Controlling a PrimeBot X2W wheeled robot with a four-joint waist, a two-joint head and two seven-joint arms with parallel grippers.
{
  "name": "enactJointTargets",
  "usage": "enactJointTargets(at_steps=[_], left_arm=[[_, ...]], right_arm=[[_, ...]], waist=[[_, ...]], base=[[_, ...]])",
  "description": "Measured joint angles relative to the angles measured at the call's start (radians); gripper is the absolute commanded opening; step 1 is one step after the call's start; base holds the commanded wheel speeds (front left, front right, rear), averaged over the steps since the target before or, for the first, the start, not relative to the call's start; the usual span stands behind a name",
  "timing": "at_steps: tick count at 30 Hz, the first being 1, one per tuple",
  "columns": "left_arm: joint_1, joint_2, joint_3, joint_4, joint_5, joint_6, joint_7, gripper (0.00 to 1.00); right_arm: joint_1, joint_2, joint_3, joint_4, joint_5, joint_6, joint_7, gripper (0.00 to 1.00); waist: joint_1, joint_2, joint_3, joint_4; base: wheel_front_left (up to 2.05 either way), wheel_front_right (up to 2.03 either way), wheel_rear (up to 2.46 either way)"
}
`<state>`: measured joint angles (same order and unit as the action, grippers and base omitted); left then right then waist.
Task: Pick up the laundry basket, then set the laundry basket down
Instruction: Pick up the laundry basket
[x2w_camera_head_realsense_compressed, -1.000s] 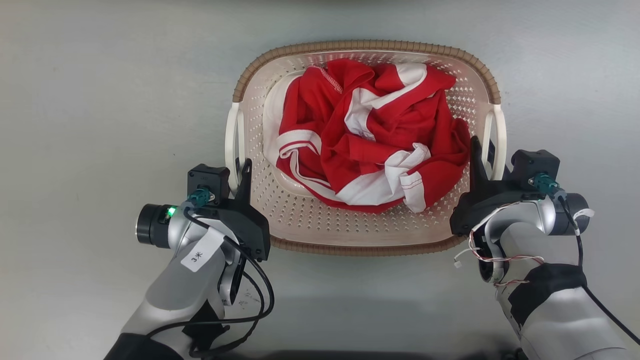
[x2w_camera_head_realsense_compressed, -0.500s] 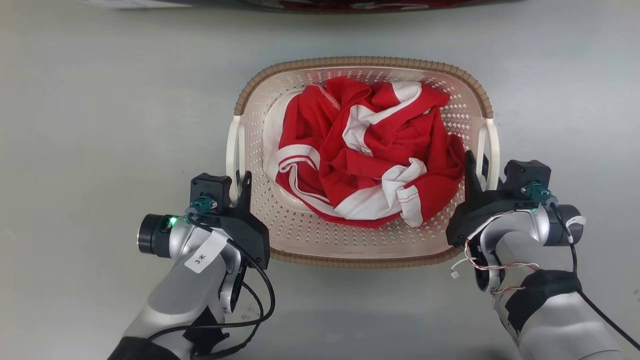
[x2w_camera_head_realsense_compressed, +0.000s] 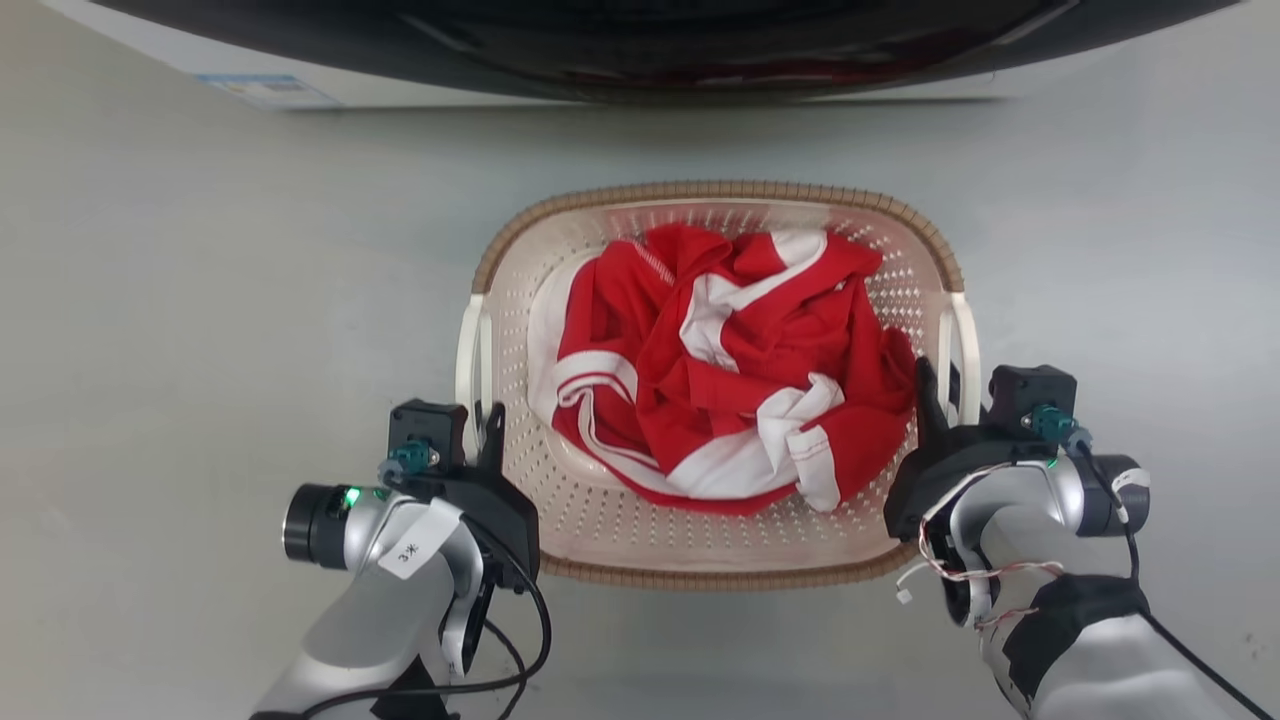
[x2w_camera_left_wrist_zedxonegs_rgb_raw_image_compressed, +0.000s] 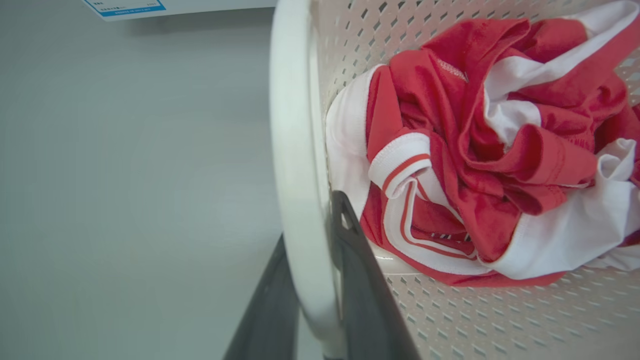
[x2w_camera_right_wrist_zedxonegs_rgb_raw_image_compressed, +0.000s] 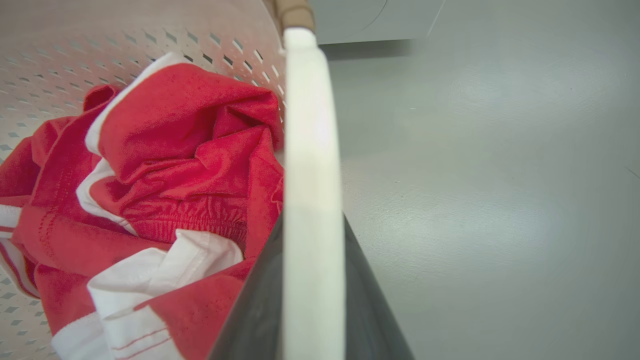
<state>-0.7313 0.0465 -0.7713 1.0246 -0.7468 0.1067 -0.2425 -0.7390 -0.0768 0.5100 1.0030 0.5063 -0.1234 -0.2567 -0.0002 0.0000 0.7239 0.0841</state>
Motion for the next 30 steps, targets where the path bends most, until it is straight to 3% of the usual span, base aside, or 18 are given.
enactJointTargets(at_steps=[13, 30], left_arm=[[0.066, -0.002, -0.043, 0.025, -0.06, 0.0, 0.012, 0.0], [0.197, -0.008, -0.117, 0.103, -0.113, -0.028, 0.131, 0.0]], right_arm=[[0.057, 0.002, 0.088, 0.03, 0.08, -0.001, 0.016, 0.0], [0.223, 0.01, 0.237, 0.05, 0.228, -0.002, 0.174, 0.0]], waist=[[0.0, 0.0, -0.138, 0.003], [0.0, -0.0001, -0.374, 0.005]], base=[[0.0, 0.0, 0.0], [0.0, 0.0, 0.0]])
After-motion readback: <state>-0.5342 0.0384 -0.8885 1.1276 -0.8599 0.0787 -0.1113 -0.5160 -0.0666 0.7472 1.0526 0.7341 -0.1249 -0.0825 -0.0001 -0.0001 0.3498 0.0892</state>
